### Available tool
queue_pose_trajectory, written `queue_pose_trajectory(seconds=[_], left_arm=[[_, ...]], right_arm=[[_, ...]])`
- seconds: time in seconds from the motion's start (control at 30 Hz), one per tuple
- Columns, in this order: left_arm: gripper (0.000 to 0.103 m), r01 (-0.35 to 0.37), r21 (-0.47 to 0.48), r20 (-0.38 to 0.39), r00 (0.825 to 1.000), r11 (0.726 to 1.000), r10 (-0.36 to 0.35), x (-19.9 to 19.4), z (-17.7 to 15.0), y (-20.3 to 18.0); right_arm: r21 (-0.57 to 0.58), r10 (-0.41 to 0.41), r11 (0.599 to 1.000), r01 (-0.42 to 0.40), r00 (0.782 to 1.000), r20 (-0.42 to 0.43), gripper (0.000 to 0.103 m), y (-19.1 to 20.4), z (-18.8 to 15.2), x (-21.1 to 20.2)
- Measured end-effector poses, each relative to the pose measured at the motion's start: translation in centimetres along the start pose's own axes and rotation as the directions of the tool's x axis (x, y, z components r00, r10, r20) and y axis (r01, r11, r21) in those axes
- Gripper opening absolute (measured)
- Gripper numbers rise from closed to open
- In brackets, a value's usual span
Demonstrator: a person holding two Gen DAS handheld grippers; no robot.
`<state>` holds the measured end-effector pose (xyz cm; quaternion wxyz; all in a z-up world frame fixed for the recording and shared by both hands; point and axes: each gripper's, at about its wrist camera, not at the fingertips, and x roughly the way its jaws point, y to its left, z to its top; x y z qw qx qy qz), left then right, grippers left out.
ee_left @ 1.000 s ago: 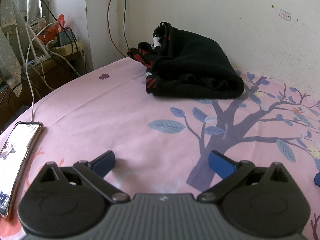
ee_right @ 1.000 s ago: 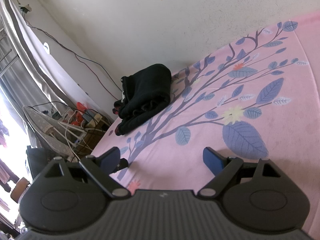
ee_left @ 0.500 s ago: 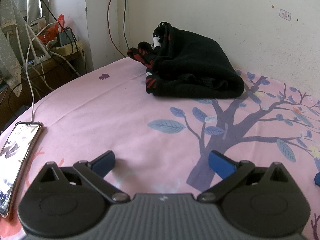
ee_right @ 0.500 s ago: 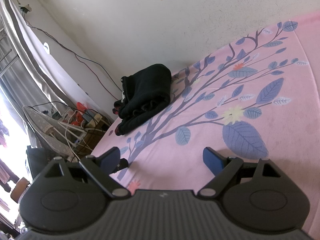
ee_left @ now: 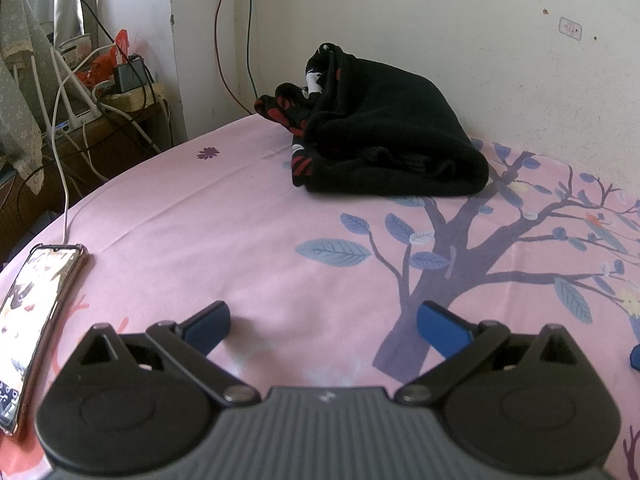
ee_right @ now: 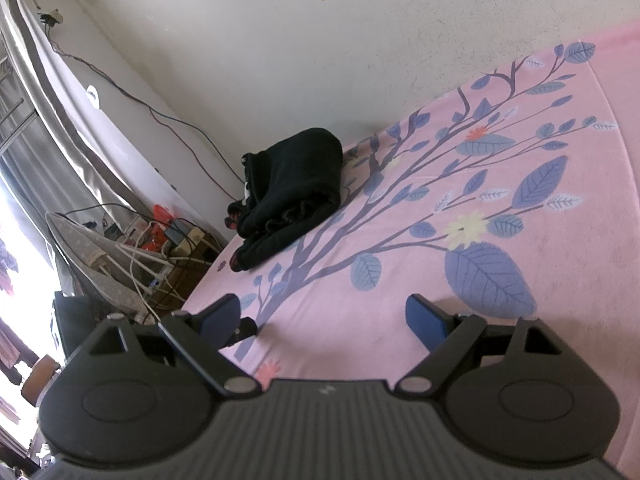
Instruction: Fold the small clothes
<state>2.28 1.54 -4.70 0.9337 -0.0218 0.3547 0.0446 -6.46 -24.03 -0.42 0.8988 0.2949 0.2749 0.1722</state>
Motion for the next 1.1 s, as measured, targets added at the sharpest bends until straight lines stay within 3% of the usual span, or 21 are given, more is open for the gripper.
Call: queue_pose_trajectory(seconds=[1.1], left_arm=[[0.103,-0.004,0.01,-0.002,1.0,1.0,0.004,0.04,-0.06,-0.04]], right_arm=[[0.0,0.0,1.0,0.0,1.0,0.0,0.082,0.02,0.02,-0.02]])
